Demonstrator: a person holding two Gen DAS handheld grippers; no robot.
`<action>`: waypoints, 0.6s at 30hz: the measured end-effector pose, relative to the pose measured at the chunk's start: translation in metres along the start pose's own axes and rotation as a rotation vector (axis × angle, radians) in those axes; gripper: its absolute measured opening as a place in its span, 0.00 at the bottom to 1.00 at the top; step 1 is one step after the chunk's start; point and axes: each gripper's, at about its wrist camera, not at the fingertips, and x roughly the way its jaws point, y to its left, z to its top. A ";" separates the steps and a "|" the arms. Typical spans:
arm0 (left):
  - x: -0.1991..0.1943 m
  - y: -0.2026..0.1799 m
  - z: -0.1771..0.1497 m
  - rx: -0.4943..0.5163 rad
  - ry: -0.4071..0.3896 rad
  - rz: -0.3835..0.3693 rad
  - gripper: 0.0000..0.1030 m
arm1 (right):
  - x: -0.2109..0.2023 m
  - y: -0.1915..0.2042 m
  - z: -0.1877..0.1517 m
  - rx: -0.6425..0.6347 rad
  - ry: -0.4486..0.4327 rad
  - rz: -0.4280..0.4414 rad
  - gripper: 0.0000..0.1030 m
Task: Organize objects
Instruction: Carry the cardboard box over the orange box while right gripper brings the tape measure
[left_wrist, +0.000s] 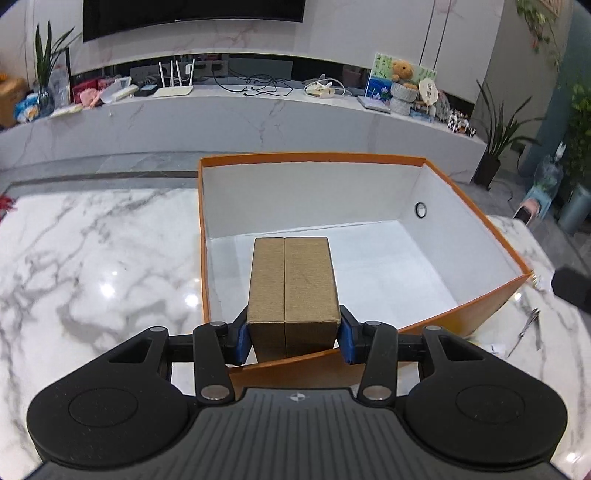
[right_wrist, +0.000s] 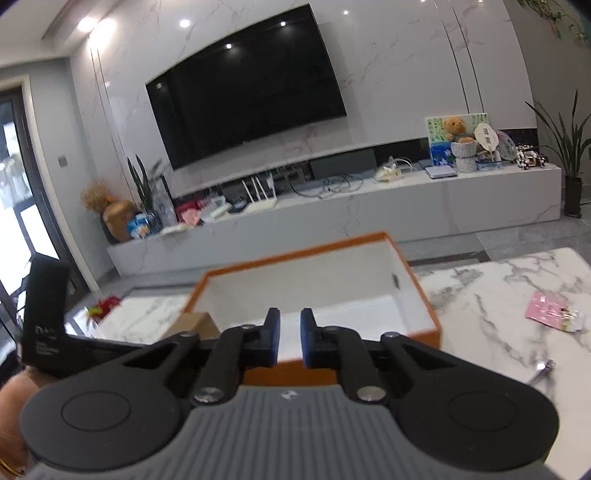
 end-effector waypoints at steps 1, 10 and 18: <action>0.000 0.002 -0.001 -0.006 -0.005 -0.001 0.50 | 0.000 -0.002 -0.002 -0.010 0.011 -0.022 0.13; -0.005 0.004 -0.008 -0.009 -0.059 -0.015 0.50 | 0.060 -0.040 -0.051 -0.154 0.268 -0.102 0.48; -0.007 0.006 -0.004 -0.031 -0.073 -0.038 0.50 | 0.093 -0.059 -0.077 -0.238 0.286 -0.108 0.60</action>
